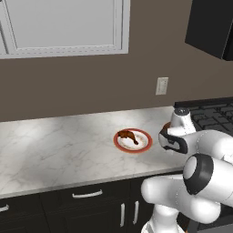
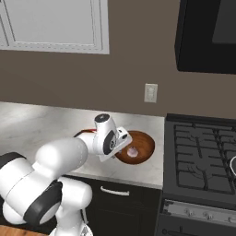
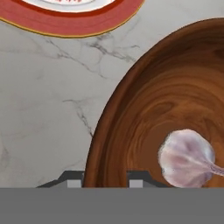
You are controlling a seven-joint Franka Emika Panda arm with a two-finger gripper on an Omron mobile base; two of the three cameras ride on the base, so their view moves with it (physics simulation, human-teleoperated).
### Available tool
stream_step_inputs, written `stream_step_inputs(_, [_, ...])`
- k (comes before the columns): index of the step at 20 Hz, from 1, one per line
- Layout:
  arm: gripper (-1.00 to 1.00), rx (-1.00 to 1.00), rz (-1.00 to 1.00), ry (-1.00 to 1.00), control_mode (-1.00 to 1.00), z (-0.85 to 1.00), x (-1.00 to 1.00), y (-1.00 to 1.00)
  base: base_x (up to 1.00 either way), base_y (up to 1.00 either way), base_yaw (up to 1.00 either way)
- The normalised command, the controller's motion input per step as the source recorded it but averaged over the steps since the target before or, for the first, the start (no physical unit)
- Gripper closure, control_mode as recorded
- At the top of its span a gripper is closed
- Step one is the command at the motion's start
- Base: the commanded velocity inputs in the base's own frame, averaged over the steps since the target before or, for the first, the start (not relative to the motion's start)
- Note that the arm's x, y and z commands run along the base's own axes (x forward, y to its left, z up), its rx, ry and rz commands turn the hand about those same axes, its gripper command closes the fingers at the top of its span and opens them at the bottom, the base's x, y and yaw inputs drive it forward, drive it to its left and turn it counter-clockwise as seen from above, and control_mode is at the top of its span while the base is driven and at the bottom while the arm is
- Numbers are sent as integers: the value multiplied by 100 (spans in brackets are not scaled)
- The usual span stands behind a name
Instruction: Place the chicken drumstick on the plate and place the garlic on the same plate.
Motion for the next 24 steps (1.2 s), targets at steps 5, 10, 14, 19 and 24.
stream_step_inputs(5, [100, 0, 0, 3, -100, -14, 0, -2, 0, 0, 0])
stream_step_inputs(10, [100, -4, 0, 4, -100, -1, 1, -3, 0, 0, 0])
stream_step_inputs(14, [100, -12, 0, 21, -100, 0, 0, 0, 0, 0, 0])
stream_step_inputs(19, [100, 0, 1, 12, -100, 7, 0, 0, 0, 0, 0])
stream_step_inputs(24, [100, 0, 11, 0, -100, 51, -1, -4, 0, 0, 0])
